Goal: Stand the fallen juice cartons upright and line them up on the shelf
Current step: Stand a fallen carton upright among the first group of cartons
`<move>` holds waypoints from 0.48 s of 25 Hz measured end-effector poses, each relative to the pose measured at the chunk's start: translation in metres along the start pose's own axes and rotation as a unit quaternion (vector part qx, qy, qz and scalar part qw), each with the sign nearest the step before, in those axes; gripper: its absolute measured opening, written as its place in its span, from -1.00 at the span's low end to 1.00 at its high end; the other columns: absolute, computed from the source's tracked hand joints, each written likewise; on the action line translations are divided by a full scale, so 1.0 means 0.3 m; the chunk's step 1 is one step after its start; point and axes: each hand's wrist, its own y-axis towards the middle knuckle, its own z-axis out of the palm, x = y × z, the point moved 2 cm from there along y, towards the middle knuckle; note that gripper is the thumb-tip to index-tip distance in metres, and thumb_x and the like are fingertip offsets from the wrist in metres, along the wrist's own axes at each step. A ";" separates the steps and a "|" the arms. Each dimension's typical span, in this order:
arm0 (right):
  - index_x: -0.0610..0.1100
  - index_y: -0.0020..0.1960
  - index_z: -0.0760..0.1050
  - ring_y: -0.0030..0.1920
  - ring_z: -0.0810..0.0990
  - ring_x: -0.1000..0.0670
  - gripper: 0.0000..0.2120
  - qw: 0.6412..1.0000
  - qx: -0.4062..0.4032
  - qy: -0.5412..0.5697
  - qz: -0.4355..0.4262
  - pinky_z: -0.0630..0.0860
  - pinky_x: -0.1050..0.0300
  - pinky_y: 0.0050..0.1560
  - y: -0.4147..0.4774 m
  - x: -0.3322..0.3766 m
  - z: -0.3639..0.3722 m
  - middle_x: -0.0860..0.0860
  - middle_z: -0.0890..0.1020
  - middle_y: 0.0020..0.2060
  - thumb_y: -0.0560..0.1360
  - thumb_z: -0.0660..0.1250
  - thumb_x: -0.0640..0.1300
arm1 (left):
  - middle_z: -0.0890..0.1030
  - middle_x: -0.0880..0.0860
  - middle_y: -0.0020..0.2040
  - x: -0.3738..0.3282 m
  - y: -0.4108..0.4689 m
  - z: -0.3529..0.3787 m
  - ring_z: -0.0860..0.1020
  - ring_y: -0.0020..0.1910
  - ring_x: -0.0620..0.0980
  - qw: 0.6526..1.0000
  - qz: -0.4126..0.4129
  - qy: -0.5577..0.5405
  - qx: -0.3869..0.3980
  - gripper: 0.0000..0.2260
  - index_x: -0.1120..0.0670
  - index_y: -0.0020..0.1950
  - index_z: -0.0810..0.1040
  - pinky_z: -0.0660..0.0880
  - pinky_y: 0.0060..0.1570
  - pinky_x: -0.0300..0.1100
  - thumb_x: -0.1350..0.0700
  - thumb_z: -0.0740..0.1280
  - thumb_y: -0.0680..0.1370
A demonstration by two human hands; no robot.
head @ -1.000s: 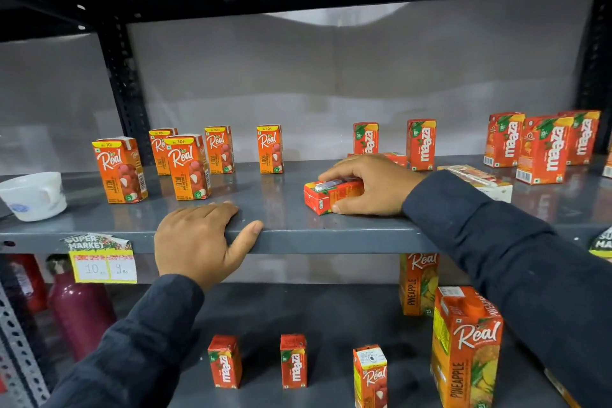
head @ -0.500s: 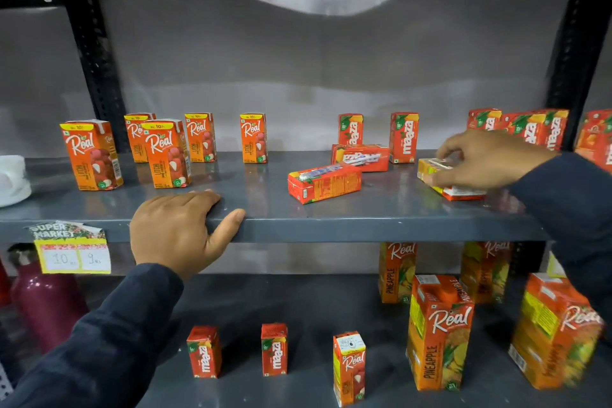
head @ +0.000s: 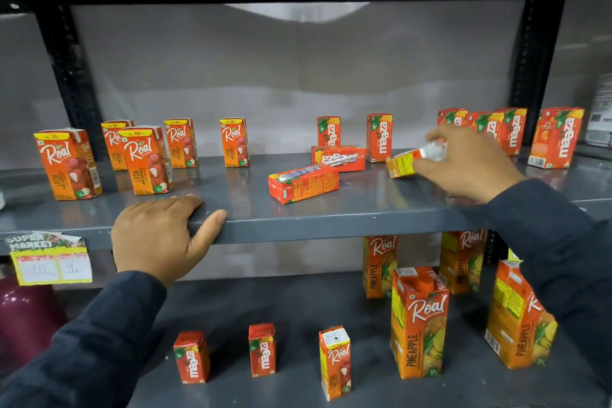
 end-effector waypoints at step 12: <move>0.13 0.34 0.28 0.02 0.53 0.10 -0.18 0.952 0.079 0.297 0.009 0.49 0.23 -0.18 0.012 0.048 0.014 0.14 0.50 0.08 0.15 0.49 0.24 | 0.60 0.07 -0.42 -0.001 0.004 -0.016 0.55 -0.42 0.16 1.000 -0.001 -0.006 0.011 -0.31 0.12 -0.19 0.66 0.28 -0.33 -0.14 -0.33 -0.09 0.57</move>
